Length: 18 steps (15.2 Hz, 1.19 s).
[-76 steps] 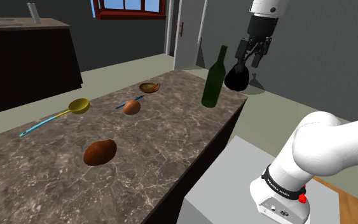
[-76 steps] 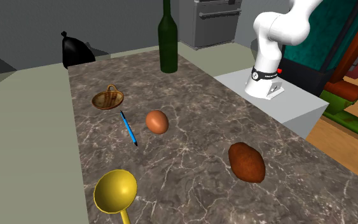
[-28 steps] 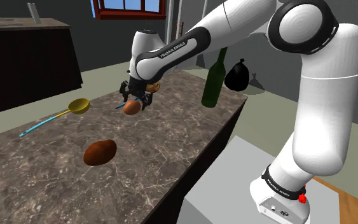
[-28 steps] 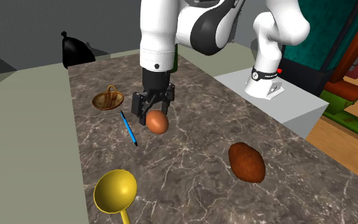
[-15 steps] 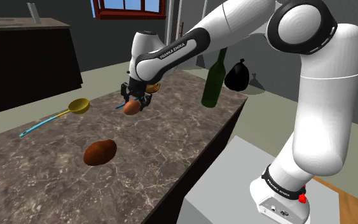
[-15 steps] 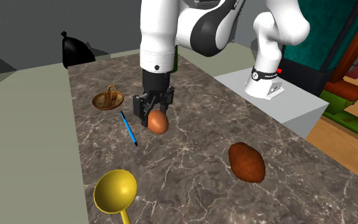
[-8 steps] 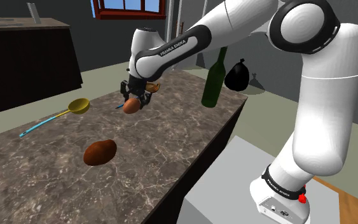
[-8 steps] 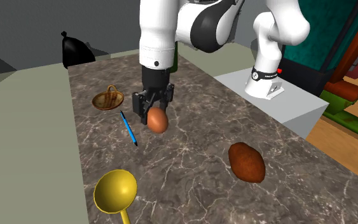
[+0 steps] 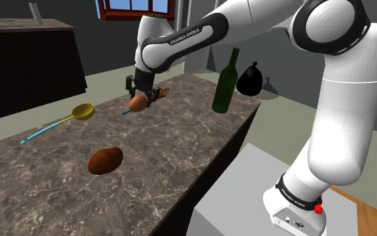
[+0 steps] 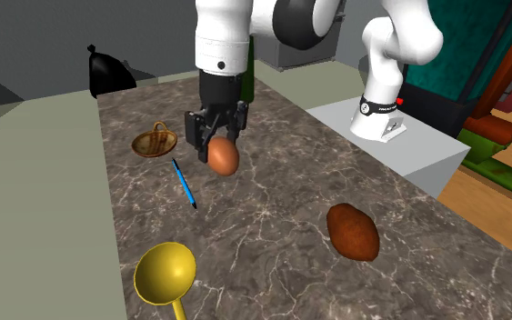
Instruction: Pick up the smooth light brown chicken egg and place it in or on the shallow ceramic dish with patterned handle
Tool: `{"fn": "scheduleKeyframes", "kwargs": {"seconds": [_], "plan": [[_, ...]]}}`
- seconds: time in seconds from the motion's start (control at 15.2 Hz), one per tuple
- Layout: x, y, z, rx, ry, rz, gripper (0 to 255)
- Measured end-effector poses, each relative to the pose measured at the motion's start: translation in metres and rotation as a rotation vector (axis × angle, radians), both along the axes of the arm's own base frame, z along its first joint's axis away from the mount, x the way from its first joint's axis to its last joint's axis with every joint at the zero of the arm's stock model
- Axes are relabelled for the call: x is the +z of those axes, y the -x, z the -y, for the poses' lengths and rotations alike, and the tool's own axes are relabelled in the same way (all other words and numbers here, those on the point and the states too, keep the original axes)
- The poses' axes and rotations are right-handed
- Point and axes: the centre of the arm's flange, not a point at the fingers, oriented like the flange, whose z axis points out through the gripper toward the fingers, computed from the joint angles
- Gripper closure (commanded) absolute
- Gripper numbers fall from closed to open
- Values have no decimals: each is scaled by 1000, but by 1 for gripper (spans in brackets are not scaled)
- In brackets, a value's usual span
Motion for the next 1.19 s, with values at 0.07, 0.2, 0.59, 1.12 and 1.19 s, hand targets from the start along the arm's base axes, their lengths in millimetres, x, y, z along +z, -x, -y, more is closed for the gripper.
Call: {"fn": "scheduleKeyframes", "kwargs": {"seconds": [0.07, 0.2, 0.59, 1.12, 1.19], "plan": [[5, 0, 1, 0, 0, 0, 255], [17, 1, 1, 0, 0, 0, 255], [48, 0, 0, 0, 0, 0, 255], [70, -19, 37, -1, 0, 0, 255], [70, -25, 46, -1, 0, 0, 255]]}}
